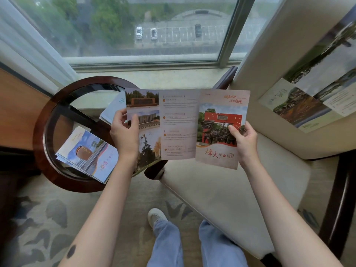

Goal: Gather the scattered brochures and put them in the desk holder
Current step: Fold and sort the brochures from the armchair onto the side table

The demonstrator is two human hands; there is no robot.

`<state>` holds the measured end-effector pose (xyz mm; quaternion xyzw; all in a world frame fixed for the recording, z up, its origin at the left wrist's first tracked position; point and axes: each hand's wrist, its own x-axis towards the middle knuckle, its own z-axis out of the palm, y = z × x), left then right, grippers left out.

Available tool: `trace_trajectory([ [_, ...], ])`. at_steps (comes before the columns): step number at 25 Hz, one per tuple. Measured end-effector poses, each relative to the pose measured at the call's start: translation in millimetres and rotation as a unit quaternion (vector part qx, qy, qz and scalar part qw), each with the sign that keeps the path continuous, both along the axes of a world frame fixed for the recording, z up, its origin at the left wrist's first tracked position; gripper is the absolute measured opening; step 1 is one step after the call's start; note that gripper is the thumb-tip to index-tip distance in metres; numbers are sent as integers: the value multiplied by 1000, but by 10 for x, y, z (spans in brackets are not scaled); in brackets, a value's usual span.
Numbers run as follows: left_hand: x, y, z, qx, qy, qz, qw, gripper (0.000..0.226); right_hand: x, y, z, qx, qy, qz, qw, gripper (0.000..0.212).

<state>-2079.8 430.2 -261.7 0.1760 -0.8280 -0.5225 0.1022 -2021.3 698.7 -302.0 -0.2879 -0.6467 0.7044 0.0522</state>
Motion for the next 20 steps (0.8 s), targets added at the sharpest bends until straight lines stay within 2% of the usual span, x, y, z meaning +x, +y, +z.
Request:
trace_trajectory([
  [3, -1, -1, -19, 19, -18, 14, 1000, 25, -10, 54, 65, -97, 20, 73, 992, 21],
  [10, 70, 199, -16, 150, -69, -54, 985, 34, -60, -153, 47, -153, 3, 179, 972, 27],
  [15, 210, 413, 39, 244, -42, -122, 961, 19, -139, -440, 8, -84, 3, 180, 980, 20],
  [18, 290, 511, 42, 322, -45, -174, 929, 25, -173, -567, -10, -33, 4, 145, 989, 15],
  [20, 337, 541, 41, 346, -37, -200, 916, 26, -194, -618, -3, 2, 1, 113, 994, 21],
])
